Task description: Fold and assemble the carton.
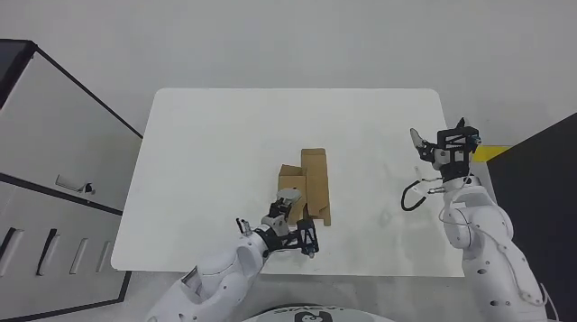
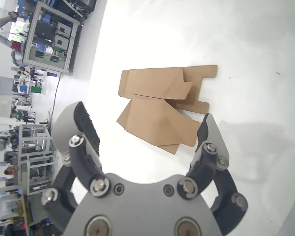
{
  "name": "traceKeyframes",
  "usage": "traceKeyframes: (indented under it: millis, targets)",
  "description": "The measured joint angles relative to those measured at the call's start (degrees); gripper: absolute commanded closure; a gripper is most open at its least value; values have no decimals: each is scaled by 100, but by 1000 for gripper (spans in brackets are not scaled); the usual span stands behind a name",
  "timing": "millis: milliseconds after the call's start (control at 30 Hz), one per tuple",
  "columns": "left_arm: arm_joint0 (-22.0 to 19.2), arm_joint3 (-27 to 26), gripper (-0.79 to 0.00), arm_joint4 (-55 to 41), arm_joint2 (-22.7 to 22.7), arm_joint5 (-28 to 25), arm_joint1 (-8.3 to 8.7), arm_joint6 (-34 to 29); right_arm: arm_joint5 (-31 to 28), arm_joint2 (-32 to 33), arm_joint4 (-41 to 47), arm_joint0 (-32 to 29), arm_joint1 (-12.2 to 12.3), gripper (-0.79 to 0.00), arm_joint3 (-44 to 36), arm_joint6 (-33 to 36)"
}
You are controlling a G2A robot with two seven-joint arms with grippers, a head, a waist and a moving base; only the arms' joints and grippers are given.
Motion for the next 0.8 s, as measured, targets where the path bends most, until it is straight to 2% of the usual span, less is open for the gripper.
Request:
traceKeyframes:
  millis: [133,300,400,800]
  targets:
    - [-81,21,-785,-128,173,27,-60,-453,0,0,0,0,0,-785,0,0]
    - [-85,47,-785,-119,176,44,-60,-422,0,0,0,0,0,-785,0,0]
    - [-134,245,-785,-13,291,78,-75,-439,0,0,0,0,0,-785,0,0]
    - [-406,775,-785,46,618,599,-212,-931,0,0,0,0,0,-785,0,0]
